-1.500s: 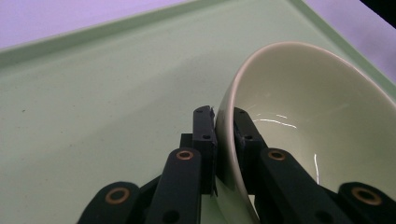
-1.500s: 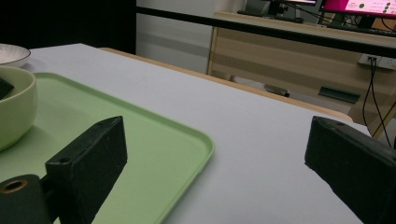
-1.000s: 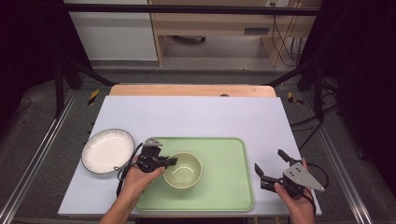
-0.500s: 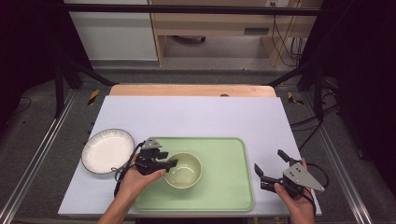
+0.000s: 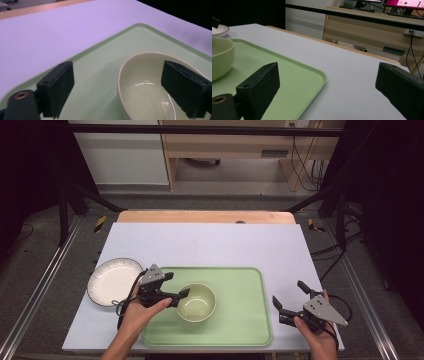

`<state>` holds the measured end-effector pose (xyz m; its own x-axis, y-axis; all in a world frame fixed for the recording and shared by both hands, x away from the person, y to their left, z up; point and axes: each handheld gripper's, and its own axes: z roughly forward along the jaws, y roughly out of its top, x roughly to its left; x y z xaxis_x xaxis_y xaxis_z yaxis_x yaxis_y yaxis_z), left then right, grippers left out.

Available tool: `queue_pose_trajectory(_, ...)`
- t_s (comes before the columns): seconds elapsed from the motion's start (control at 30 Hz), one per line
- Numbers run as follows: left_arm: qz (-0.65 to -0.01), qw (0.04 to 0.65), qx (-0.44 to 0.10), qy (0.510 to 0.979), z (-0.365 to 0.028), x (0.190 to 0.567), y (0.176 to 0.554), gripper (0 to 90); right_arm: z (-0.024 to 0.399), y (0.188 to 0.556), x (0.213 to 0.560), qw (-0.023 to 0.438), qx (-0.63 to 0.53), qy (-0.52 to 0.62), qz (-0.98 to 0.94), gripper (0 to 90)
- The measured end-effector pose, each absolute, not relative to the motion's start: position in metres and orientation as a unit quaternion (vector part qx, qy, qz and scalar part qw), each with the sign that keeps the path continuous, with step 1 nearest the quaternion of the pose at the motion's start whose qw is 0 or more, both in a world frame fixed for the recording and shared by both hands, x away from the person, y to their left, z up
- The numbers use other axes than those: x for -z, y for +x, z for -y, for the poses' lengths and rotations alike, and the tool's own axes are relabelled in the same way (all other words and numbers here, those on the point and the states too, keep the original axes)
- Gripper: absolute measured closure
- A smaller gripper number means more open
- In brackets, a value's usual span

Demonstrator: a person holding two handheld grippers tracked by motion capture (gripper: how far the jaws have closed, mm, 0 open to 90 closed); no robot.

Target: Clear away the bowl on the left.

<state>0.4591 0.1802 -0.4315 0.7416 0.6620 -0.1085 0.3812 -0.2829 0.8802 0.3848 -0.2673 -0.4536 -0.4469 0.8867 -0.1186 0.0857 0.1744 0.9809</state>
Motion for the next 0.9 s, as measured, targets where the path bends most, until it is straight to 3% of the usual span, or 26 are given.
queue_pose_trajectory(0.17,-0.326,0.517,-0.163,0.774,-0.186,0.428,0.456,5.7,0.267,0.385,0.454,0.379,-0.529,0.365,-0.666,5.6)
queue_pose_trajectory(0.47,-0.293,0.553,-0.194,0.756,-0.202,0.422,0.446,5.8,0.267,0.384,0.454,0.379,-0.528,0.366,-0.666,5.6)
queue_pose_trajectory(0.9,-0.294,0.577,-0.192,0.738,-0.221,0.419,0.443,5.7,0.269,0.382,0.453,0.382,-0.529,0.368,-0.663,4.9)
